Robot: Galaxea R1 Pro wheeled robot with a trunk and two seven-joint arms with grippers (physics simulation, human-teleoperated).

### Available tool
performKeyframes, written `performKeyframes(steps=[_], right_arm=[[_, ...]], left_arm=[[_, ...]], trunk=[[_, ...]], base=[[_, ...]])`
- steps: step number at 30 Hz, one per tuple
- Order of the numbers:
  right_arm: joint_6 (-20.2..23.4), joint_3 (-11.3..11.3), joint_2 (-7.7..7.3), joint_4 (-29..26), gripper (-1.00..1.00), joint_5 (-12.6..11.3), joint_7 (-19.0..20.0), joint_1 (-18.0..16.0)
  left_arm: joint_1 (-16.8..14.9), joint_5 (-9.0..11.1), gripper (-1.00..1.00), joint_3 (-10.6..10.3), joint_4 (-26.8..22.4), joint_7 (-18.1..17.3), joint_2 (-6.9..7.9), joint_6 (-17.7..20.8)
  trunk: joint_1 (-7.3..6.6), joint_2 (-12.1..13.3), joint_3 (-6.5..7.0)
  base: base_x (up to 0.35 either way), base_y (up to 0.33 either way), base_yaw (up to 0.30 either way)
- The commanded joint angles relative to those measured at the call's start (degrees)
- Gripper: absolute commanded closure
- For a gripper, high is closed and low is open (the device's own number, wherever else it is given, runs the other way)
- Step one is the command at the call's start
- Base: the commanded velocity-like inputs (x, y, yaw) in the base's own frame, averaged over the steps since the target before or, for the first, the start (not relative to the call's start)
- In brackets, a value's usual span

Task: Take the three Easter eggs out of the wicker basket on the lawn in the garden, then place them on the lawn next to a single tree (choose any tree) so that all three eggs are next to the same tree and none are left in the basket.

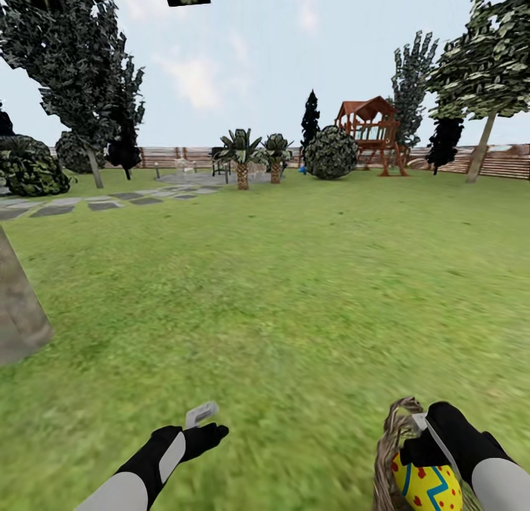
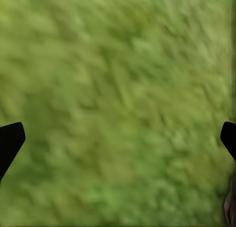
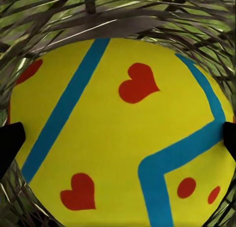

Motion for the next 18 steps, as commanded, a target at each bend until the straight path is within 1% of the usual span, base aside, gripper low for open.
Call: performKeyframes(steps=[1,18], right_arm=[[0.20,0.03,-0.02,-0.10,1.00,0.54,0.45,-0.02],[0.20,0.10,0.07,-0.07,1.00,0.54,0.44,0.00]], left_arm=[[-0.01,0.49,-1.00,0.23,-0.11,-0.02,-0.03,0.45],[-0.02,0.49,-1.00,0.23,-0.11,-0.02,-0.03,0.45]], trunk=[[-0.04,-0.01,0.17],[-3.77,6.81,3.22]], base=[[0.000,0.000,0.000],[0.000,0.000,0.000]])
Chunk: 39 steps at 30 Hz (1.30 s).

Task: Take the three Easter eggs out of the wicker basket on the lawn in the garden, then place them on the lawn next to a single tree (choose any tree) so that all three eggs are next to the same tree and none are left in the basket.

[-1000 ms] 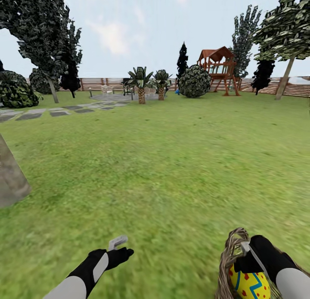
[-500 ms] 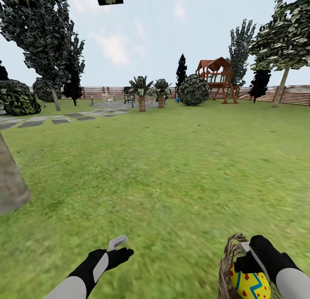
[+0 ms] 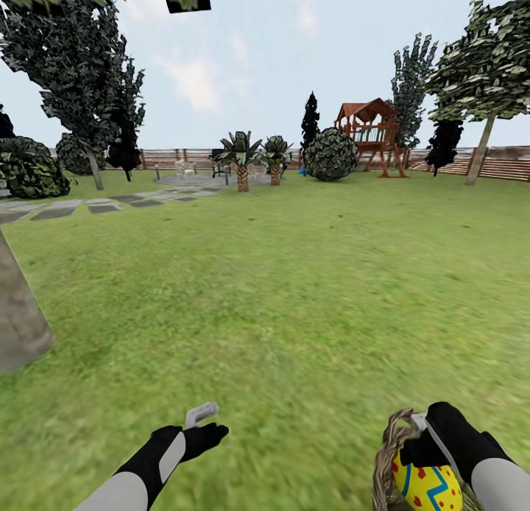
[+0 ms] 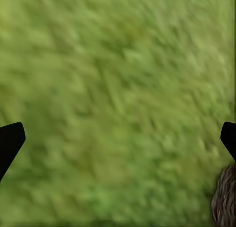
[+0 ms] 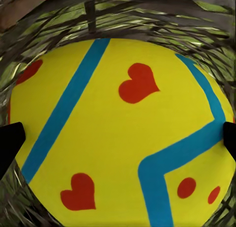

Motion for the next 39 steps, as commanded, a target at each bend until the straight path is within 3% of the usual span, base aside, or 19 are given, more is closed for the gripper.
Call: performKeyframes(steps=[1,39], right_arm=[[0.20,0.01,-0.05,-0.09,1.00,0.46,0.53,-0.03],[0.20,-0.03,-0.10,-0.09,1.00,0.46,0.56,-0.04]], left_arm=[[-0.01,0.49,-1.00,0.23,-0.11,-0.02,-0.03,0.45],[-0.01,0.49,-1.00,0.15,0.10,-0.02,-0.30,0.45]], trunk=[[-0.24,0.39,0.12],[-8.58,15.63,6.95]], base=[[0.000,0.000,0.000],[0.000,0.000,0.000]])
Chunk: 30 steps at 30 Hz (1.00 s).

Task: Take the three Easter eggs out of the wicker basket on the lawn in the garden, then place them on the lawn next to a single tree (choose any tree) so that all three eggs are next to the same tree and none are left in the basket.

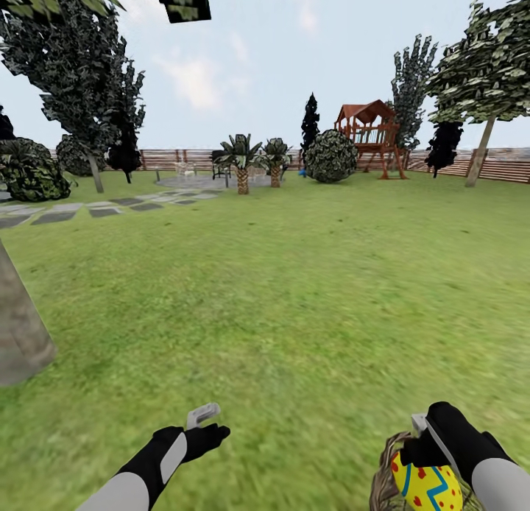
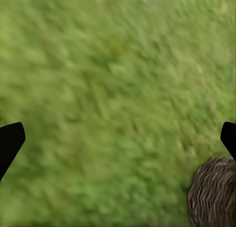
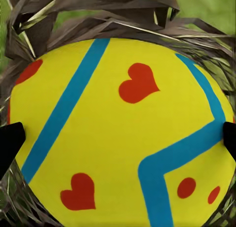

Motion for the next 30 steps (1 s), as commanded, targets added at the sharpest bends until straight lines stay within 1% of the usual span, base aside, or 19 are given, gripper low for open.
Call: performKeyframes(steps=[1,21,30], right_arm=[[0.19,0.04,-0.02,-0.08,1.00,0.60,0.50,0.01],[0.19,0.04,-0.02,-0.10,1.00,0.60,0.50,0.01],[0.19,0.04,-0.02,-0.11,1.00,0.60,0.50,-0.01]], left_arm=[[-0.01,0.50,-1.00,0.25,-0.09,-0.02,-0.02,0.45],[-0.02,0.41,-1.00,0.22,-0.06,-0.02,-0.11,0.45],[0.00,0.67,-1.00,0.39,-0.15,0.05,0.18,0.45]], trunk=[[-0.23,0.39,0.12],[-4.63,8.41,3.71],[-6.60,12.02,5.33]], base=[[0.000,0.000,0.000],[0.000,0.000,0.000],[0.000,0.000,0.000]])
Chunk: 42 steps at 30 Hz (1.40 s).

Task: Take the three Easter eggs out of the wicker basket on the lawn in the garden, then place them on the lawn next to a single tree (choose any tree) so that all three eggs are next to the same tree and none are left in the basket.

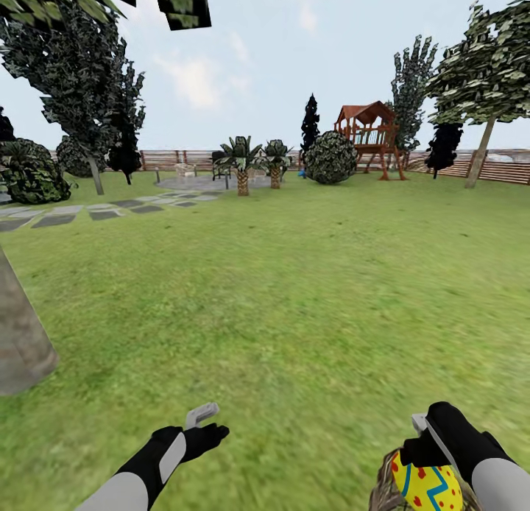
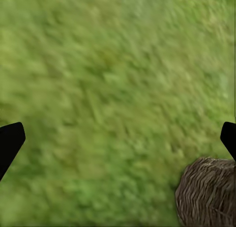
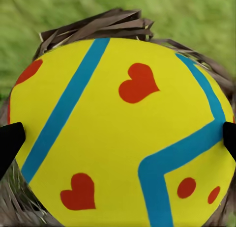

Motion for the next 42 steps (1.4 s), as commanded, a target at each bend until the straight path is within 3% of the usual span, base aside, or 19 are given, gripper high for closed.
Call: performKeyframes(steps=[1,28,39,42], right_arm=[[0.19,0.04,-0.02,-0.07,1.00,0.60,0.49,-0.01],[0.19,0.04,-0.02,-0.06,1.00,0.60,0.42,-0.02],[0.19,0.04,-0.02,-0.06,1.00,0.60,0.41,-0.03],[0.19,0.04,-0.02,-0.06,1.00,0.60,0.45,-0.03]], left_arm=[[-0.01,0.49,-1.00,0.24,-0.11,-0.01,-0.04,0.45],[-0.03,0.49,-1.00,0.33,-0.02,-0.97,-0.08,0.45],[-0.01,0.49,-1.00,0.33,-0.02,-2.78,-0.08,0.45],[-0.01,0.49,-1.00,0.33,-0.02,-2.89,-0.10,0.39]], trunk=[[-0.23,0.39,0.12],[-6.16,11.22,4.97],[-8.58,15.63,6.94],[-8.58,15.63,6.94]], base=[[0.000,0.000,0.000],[-0.030,0.000,0.000],[-0.239,0.000,0.000],[-0.011,0.000,0.000]])
